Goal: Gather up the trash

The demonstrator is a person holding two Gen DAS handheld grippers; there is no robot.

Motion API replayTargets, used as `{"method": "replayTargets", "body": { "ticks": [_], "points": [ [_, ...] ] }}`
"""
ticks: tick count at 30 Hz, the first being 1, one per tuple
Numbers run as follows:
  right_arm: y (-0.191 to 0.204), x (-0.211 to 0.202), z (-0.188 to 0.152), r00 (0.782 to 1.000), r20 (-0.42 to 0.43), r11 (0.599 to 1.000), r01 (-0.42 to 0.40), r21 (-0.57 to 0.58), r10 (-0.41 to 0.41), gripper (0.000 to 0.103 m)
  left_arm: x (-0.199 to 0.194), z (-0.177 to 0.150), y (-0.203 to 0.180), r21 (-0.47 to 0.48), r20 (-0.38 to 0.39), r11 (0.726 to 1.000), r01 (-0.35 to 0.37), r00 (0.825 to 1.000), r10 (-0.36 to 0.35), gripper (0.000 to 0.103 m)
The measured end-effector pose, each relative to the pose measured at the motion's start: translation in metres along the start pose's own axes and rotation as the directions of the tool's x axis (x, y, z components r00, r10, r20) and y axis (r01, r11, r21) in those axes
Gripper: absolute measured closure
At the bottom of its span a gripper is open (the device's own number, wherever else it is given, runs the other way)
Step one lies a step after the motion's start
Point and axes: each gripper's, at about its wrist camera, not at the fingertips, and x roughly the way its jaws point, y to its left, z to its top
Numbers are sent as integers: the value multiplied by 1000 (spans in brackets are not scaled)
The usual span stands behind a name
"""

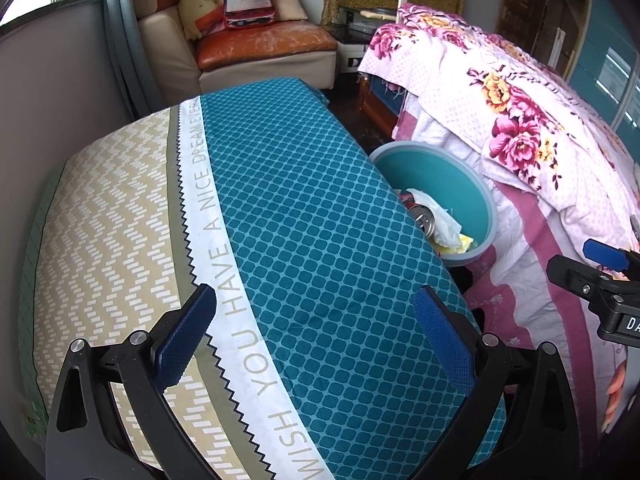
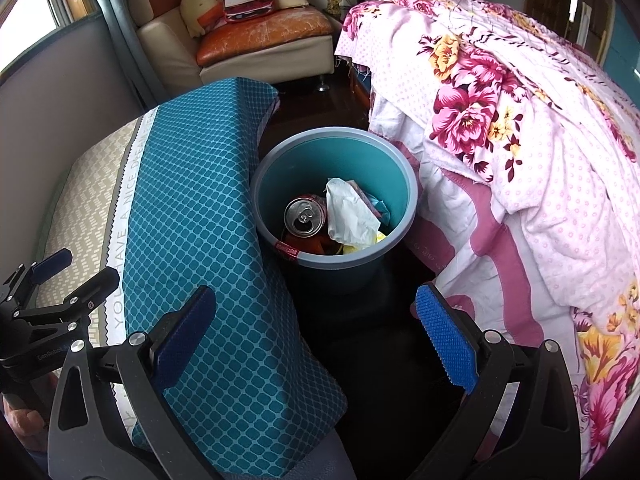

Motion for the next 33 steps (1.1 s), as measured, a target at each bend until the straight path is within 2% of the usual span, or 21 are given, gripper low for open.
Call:
{"method": "replayTargets", "body": {
  "ticks": [33],
  "points": [
    [3,-17,6,999,36,999,28,-29,-27,7,-14,-1,-1,-14,16,1000,-1,1000,1,4]
  ]
}}
